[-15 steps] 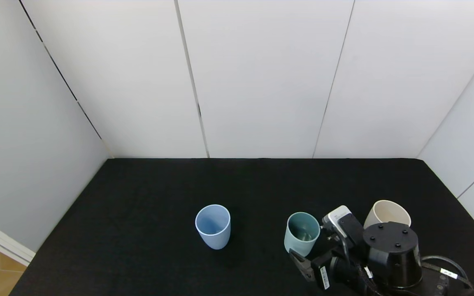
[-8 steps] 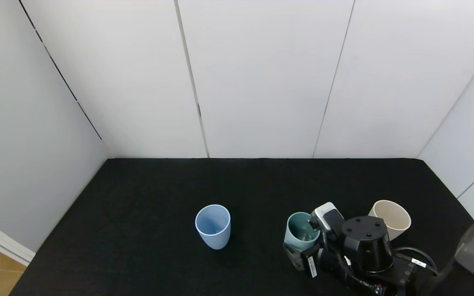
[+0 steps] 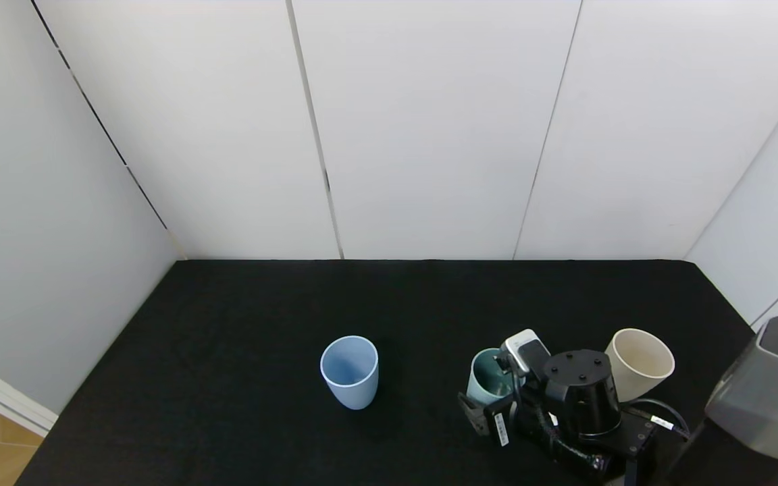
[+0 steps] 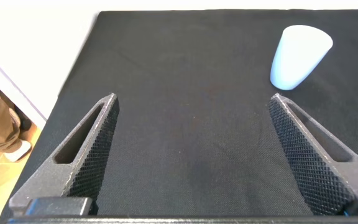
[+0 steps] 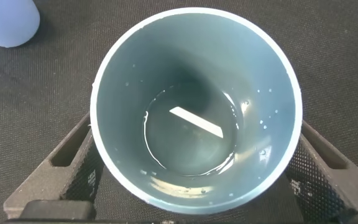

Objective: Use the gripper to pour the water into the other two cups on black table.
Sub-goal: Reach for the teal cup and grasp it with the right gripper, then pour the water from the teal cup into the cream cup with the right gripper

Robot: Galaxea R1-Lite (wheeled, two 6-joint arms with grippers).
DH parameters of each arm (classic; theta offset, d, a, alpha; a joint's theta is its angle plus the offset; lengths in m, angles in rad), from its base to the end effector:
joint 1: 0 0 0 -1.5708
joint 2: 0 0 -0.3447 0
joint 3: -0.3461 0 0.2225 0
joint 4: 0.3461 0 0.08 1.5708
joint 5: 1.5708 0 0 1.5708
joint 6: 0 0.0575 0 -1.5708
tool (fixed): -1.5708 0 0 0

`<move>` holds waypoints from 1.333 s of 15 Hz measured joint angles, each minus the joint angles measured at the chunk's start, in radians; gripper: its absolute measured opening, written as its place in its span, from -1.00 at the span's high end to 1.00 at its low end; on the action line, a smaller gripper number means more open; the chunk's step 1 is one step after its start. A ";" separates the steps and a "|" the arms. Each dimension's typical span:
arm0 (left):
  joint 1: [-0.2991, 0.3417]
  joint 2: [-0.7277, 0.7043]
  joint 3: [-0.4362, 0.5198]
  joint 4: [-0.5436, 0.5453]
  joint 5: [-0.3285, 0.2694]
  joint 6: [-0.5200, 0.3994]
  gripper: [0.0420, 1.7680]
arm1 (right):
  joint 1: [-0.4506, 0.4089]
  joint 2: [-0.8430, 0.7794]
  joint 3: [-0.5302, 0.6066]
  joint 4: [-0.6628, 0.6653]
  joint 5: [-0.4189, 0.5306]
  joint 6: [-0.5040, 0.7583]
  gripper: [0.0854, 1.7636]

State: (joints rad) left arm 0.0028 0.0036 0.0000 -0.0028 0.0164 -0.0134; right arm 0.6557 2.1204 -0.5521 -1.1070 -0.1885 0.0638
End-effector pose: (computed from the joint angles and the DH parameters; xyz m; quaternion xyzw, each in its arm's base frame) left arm 0.0024 0.0010 0.0759 -0.0067 0.0003 0.0096 0.9999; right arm 0.3064 0.2221 0.0241 -0.0634 0.2156 0.2186 0.9496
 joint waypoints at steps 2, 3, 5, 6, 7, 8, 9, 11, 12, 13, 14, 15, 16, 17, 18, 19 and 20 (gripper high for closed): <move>0.000 0.000 0.000 0.000 0.000 0.000 -0.94 | 0.000 0.002 0.000 -0.001 0.000 0.001 -0.83; 0.000 0.000 0.000 0.000 0.000 0.000 -0.94 | 0.000 0.003 0.000 -0.003 0.000 0.002 -0.61; 0.000 0.000 0.000 0.000 0.000 0.000 -0.94 | 0.000 0.002 0.001 -0.004 -0.001 0.002 -0.36; 0.000 0.000 0.000 0.000 0.000 0.000 -0.94 | 0.000 0.001 0.001 -0.004 -0.001 0.002 -0.34; 0.000 0.000 0.000 0.000 0.000 0.000 -0.94 | -0.001 -0.001 0.001 -0.002 -0.001 0.002 -0.33; 0.000 0.000 0.000 0.000 0.000 0.000 -0.94 | -0.002 -0.004 0.001 -0.002 -0.001 0.002 -0.33; 0.000 0.000 0.000 0.000 0.000 0.000 -0.94 | -0.002 -0.006 0.001 -0.002 -0.001 0.002 -0.33; 0.000 0.000 0.000 0.000 0.000 0.000 -0.94 | -0.003 -0.013 0.000 0.000 -0.001 0.003 -0.32; 0.000 0.000 0.000 0.000 0.000 0.000 -0.94 | -0.003 -0.020 0.000 0.001 0.000 0.002 -0.32; 0.000 0.000 0.000 0.000 0.000 0.000 -0.94 | -0.003 -0.030 -0.001 0.004 0.000 0.002 -0.32; 0.000 0.000 0.000 0.000 0.000 0.000 -0.94 | -0.003 -0.042 -0.004 0.013 -0.001 0.002 -0.32; 0.000 0.000 0.000 0.000 0.000 0.000 -0.94 | -0.003 -0.057 -0.008 0.031 0.000 0.002 -0.32; 0.000 0.000 0.000 0.000 0.000 0.000 -0.94 | -0.005 -0.076 -0.016 0.059 0.000 0.002 -0.32; 0.000 0.000 0.000 0.000 0.000 0.000 -0.94 | -0.011 -0.098 -0.027 0.096 0.000 0.001 -0.32; 0.000 0.000 0.000 0.000 0.000 0.000 -0.94 | -0.019 -0.122 -0.040 0.128 0.001 0.001 -0.32; 0.000 0.000 0.000 0.000 0.000 0.000 -0.94 | -0.031 -0.150 -0.056 0.170 0.002 0.000 -0.32; 0.000 0.000 0.000 0.000 0.000 0.000 -0.94 | -0.045 -0.177 -0.073 0.212 0.003 -0.001 -0.32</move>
State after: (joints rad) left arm 0.0028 0.0036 0.0000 -0.0028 0.0164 -0.0134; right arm 0.6104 1.9434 -0.6253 -0.8951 -0.1860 0.0623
